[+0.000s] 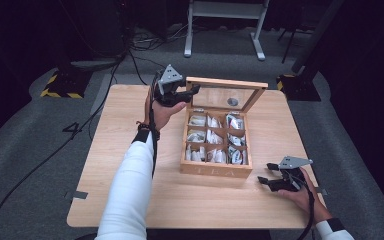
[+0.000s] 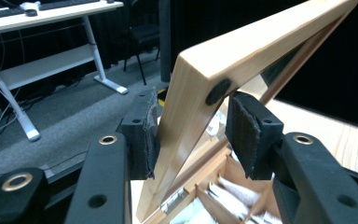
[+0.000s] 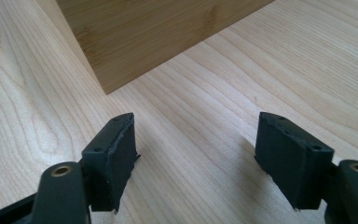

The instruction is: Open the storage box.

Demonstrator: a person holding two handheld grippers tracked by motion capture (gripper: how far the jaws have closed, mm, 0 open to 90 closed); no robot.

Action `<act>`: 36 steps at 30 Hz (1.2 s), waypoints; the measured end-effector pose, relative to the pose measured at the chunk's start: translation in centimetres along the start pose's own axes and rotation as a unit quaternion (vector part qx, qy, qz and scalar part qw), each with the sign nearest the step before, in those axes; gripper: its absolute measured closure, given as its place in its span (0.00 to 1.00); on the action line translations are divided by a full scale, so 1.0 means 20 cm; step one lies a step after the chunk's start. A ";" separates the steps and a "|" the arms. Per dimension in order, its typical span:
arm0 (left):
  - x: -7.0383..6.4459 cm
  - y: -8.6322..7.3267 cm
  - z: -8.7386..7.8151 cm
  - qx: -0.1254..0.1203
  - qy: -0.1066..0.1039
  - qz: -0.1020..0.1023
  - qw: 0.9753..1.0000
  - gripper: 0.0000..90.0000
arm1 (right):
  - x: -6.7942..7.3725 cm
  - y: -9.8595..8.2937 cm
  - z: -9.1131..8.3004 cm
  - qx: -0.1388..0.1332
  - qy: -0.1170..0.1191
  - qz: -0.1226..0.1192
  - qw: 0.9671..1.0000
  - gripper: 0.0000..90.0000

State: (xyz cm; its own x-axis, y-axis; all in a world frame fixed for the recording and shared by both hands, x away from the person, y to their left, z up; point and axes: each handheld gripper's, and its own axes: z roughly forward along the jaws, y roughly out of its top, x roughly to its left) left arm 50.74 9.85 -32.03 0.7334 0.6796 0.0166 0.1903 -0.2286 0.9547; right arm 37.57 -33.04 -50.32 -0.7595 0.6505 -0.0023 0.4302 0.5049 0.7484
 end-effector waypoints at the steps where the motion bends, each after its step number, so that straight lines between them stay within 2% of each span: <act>1: 0.01 0.00 0.01 -0.002 0.001 -0.003 1.000 0.60 | 0.00 0.00 0.00 0.000 0.001 -0.001 1.000 0.32; 13: 0.04 0.01 0.06 -0.006 0.017 -0.018 1.000 0.61 | 0.00 0.00 0.01 0.002 -0.002 -0.002 1.000 0.28; 26: 0.13 0.03 0.16 -0.013 0.027 -0.045 0.999 0.63 | 0.00 0.00 0.01 0.002 -0.002 -0.002 1.000 0.27; 36: 0.17 0.03 0.23 -0.007 0.048 -0.048 0.998 0.63 | 0.00 0.00 0.01 0.002 -0.002 -0.002 1.000 0.27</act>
State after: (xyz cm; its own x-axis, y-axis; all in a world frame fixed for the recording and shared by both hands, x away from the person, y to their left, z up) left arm 56.41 8.84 -32.80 0.6470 0.7610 -0.0469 0.2463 -0.1504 0.9574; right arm 37.70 -32.91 -50.37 -0.7587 0.6514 -0.0074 0.4298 0.5090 0.7458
